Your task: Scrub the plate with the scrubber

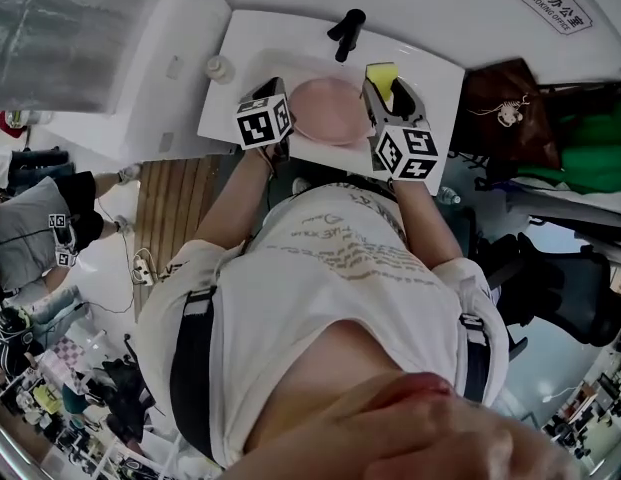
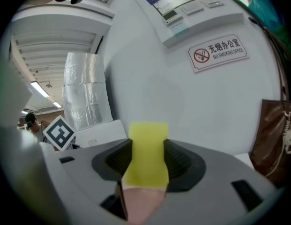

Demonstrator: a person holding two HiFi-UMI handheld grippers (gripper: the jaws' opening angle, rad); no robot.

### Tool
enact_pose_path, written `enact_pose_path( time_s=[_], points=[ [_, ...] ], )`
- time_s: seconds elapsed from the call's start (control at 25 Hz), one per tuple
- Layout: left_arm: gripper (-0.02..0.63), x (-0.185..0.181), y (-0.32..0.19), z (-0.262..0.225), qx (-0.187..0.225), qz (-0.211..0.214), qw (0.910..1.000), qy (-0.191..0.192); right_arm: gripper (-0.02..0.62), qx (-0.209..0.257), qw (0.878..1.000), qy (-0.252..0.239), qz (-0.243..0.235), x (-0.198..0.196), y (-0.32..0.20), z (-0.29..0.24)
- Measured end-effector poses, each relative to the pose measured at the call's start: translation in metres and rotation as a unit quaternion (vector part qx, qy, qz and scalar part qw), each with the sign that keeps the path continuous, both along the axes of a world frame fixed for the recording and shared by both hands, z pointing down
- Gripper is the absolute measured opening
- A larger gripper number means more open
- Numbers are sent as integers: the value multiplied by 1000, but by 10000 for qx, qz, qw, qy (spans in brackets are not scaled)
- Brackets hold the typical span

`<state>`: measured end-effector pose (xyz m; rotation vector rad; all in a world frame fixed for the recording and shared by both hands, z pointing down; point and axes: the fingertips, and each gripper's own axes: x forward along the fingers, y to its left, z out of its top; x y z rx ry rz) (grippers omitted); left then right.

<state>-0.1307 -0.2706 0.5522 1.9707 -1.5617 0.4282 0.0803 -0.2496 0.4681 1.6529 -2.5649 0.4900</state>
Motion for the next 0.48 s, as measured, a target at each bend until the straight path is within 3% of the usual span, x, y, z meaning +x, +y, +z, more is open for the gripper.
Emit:
enact_pose_path(
  time_s=[0.2, 0.48],
  points=[
    [21, 24, -16, -82, 1332, 414, 9900, -209, 213, 653, 9973, -154, 294, 3, -9, -53],
    [21, 44, -12, -162, 2425, 735, 9669, -312, 213, 1276, 9899, -127, 603, 4, -11, -113]
  ],
)
